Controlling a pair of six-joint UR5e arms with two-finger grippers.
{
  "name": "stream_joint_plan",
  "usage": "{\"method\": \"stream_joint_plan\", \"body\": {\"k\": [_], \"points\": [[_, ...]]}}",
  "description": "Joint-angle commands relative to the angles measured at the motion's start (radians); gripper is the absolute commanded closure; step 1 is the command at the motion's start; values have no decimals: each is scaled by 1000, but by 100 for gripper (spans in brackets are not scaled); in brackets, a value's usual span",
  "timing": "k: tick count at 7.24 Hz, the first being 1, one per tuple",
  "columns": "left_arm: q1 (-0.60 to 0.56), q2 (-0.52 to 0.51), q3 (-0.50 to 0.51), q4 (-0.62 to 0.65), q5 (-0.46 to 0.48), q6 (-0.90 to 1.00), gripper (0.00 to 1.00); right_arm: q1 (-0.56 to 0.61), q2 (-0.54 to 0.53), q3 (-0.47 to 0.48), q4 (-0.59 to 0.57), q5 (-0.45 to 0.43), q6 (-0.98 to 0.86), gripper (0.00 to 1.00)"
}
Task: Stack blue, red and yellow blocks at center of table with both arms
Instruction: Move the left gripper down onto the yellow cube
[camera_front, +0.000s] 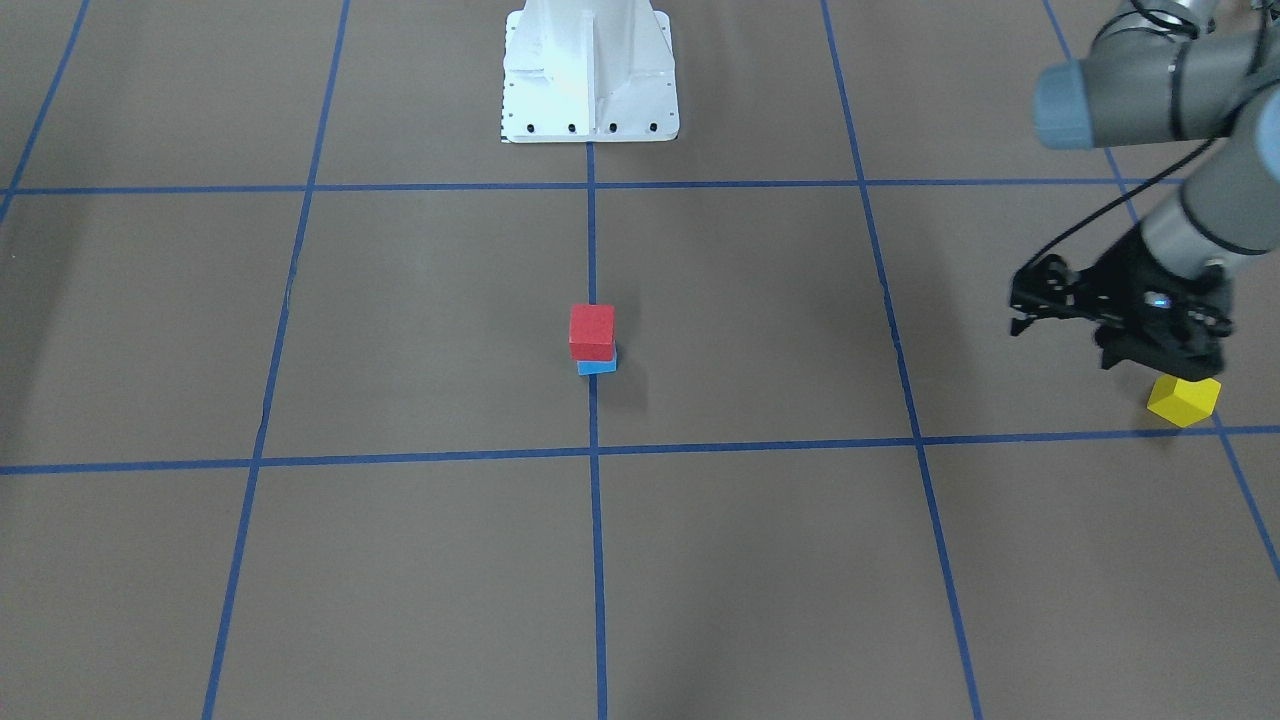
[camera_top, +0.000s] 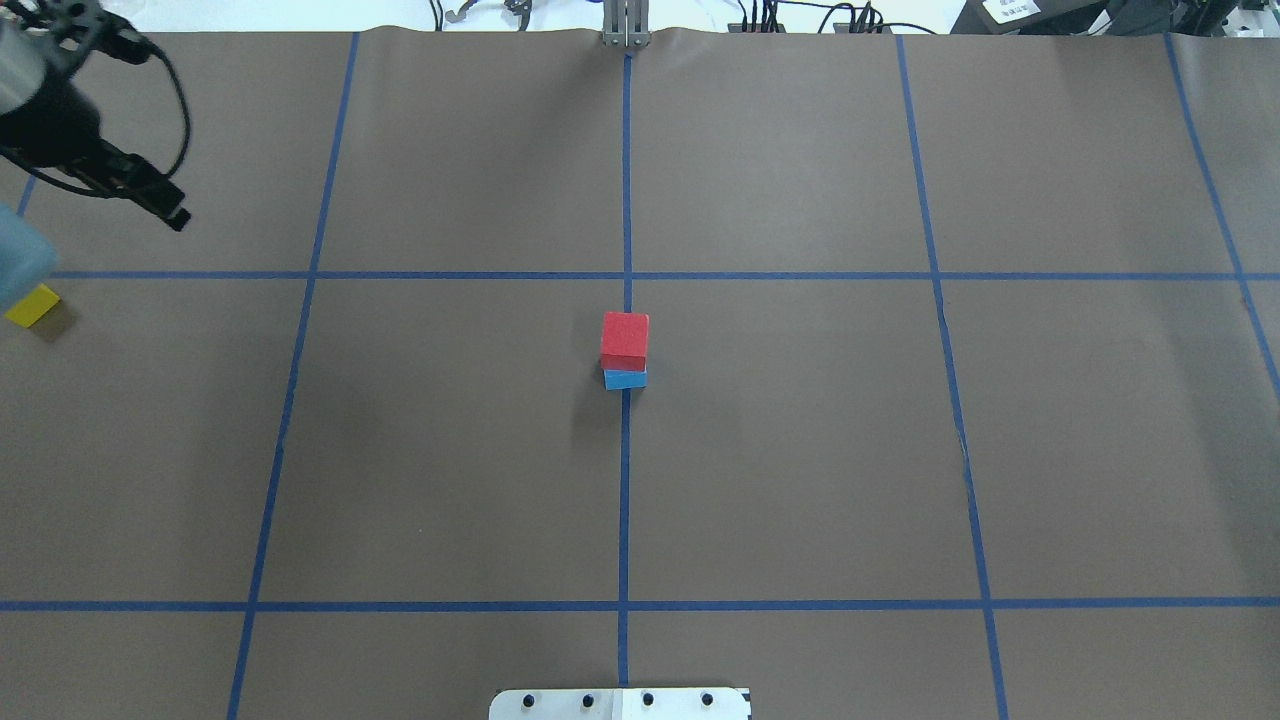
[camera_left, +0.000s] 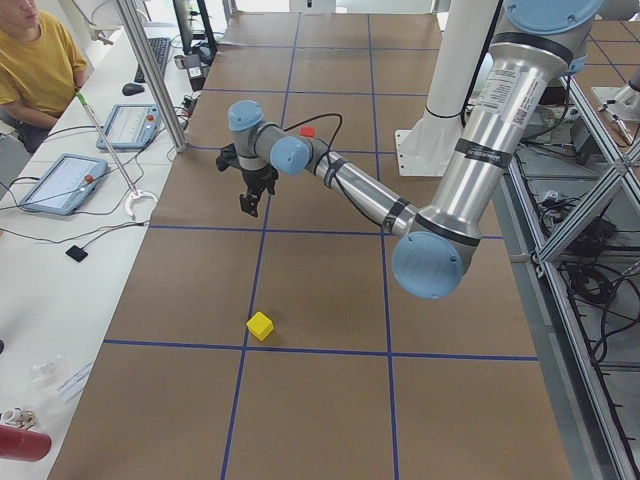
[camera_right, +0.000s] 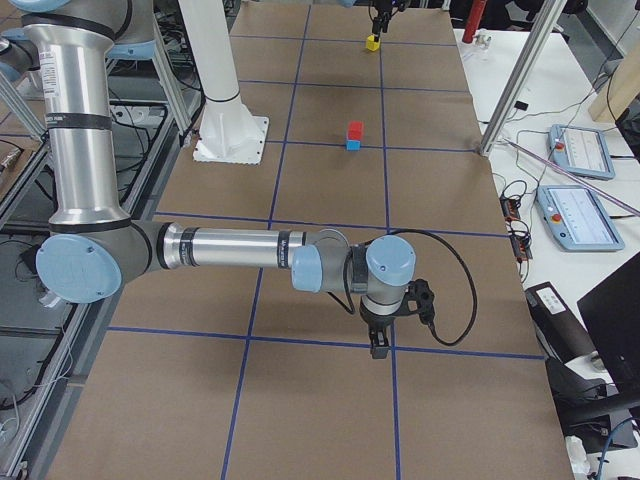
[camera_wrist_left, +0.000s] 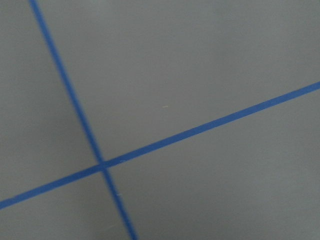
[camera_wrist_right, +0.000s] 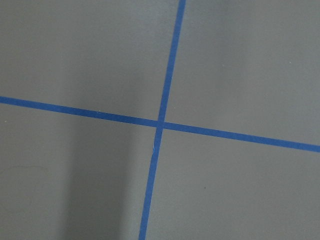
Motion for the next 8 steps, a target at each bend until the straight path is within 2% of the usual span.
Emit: {"method": "stream_joint_plan", "body": {"k": [1, 3, 5, 8], "points": [[-106, 107, 127, -103, -26, 276, 0, 1, -11, 2, 6, -13, 15, 0], [-105, 141, 326, -428, -26, 300, 1, 0, -10, 5, 6, -12, 20, 0], [-102, 191, 361, -560, -26, 303, 1, 0, -7, 8, 6, -10, 24, 0], [-96, 190, 419, -584, -25, 298, 1, 0, -1, 2, 6, -10, 26, 0]]}}
